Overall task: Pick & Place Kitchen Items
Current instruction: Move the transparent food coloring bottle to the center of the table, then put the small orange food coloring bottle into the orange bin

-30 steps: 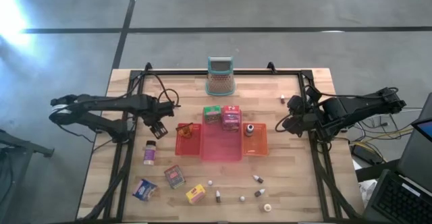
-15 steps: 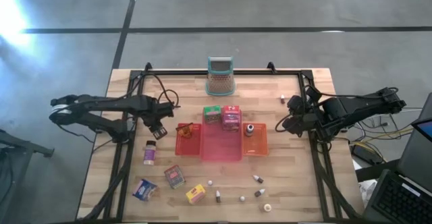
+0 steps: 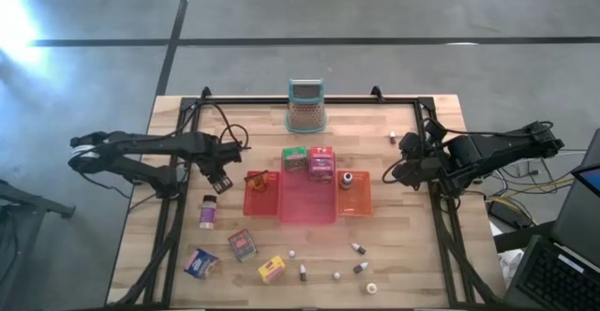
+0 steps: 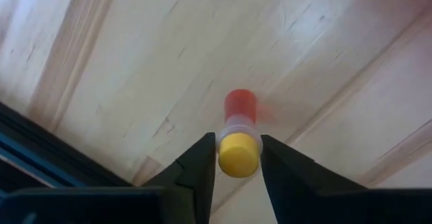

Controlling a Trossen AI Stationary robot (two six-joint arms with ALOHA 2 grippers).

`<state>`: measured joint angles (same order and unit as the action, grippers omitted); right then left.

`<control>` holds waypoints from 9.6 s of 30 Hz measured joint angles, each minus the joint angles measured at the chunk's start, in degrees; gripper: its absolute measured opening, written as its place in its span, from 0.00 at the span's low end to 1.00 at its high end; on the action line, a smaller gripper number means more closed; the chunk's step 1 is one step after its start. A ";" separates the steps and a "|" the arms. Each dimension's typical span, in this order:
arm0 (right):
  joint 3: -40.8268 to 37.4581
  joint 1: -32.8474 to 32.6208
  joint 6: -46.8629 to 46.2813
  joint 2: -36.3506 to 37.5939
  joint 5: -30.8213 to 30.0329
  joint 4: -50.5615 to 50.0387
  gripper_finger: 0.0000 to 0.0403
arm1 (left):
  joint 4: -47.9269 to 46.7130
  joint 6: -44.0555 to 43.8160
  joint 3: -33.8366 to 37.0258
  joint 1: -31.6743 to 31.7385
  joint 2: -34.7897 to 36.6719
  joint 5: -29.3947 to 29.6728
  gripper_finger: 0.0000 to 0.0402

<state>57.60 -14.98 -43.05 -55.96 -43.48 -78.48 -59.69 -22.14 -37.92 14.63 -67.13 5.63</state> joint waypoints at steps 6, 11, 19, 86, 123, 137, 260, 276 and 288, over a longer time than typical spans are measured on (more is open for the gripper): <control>0.00 0.00 0.00 -0.01 0.02 0.00 0.02 | 0.19 0.10 -0.34 -0.02 0.00 0.03 0.35; 0.00 0.02 0.00 0.00 0.00 0.02 0.02 | 0.20 0.08 -0.32 -0.04 0.00 0.05 0.38; 0.00 0.02 0.00 0.00 0.00 0.00 0.02 | 0.78 0.10 -0.34 -0.04 0.00 0.28 0.38; -0.01 0.04 17.58 0.00 -1.57 10.96 0.02 | -14.87 1.21 -28.25 -0.04 -0.02 -6.33 0.25; -0.85 -1.93 34.39 -12.27 19.32 51.04 0.02 | -13.45 13.35 -63.09 -7.28 -26.76 -13.16 0.25; -0.87 -1.88 32.68 -9.22 7.43 49.92 0.02 | -3.09 17.42 -63.03 -26.58 -27.19 -11.63 0.25; 0.04 63.37 13.25 -27.58 37.97 26.03 0.31 | 73.16 22.72 5.39 -33.18 15.88 19.56 0.42; -0.02 65.39 6.14 -29.66 33.62 25.75 0.52 | 74.14 21.45 6.35 -33.18 15.39 19.50 0.42; -2.55 66.81 1.63 -29.66 36.31 27.02 0.45 | 74.16 20.47 6.35 -33.18 15.37 19.28 0.42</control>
<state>55.06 51.83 -41.42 -85.62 -7.17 -51.46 14.47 -1.67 -31.57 -18.55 -51.77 24.91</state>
